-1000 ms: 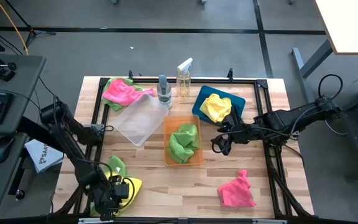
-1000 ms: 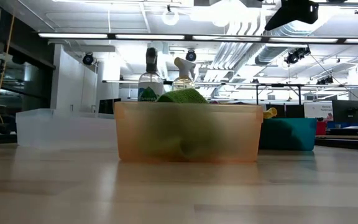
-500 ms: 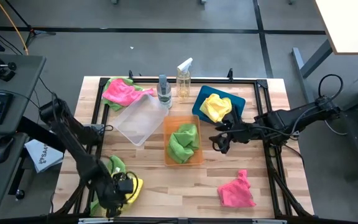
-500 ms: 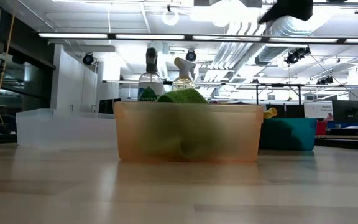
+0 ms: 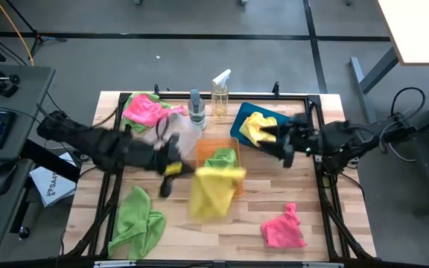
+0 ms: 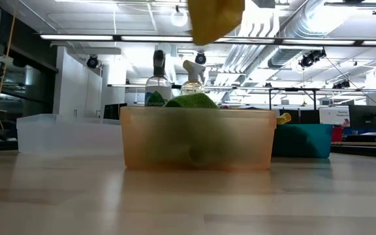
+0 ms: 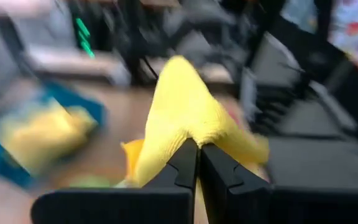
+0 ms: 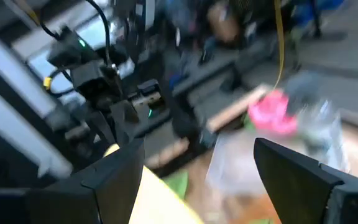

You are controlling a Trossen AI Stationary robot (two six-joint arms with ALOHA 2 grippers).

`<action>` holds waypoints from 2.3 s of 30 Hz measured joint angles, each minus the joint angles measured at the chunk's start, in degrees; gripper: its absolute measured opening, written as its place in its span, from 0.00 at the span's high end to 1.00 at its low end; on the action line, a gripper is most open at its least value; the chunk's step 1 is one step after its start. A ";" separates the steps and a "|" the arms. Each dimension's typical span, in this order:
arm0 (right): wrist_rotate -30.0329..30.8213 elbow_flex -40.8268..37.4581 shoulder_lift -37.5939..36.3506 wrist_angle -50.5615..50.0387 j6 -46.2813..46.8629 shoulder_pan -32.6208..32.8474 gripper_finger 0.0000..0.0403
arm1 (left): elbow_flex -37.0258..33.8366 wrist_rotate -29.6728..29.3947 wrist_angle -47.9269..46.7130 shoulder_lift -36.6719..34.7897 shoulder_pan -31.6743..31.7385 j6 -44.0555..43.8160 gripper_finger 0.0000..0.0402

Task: Sort microfiber towel by color & place in baskets
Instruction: Put the yellow microfiber towel into the blue bin

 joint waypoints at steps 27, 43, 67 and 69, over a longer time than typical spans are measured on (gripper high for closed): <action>17.57 0.00 -7.71 0.12 -16.85 -0.13 0.26 | 1.18 16.63 78.82 37.24 35.41 3.73 1.00; 25.15 0.00 -6.59 -4.11 -14.51 -0.13 0.26 | 12.28 23.21 79.53 55.11 35.38 -7.08 1.00; 27.63 -0.04 -4.58 -7.89 -5.69 -0.50 0.26 | 19.74 18.65 61.64 56.72 39.86 1.62 1.00; 27.65 -0.04 -4.61 -8.05 -5.72 -0.50 0.26 | 19.81 18.42 56.97 55.14 40.76 3.94 1.00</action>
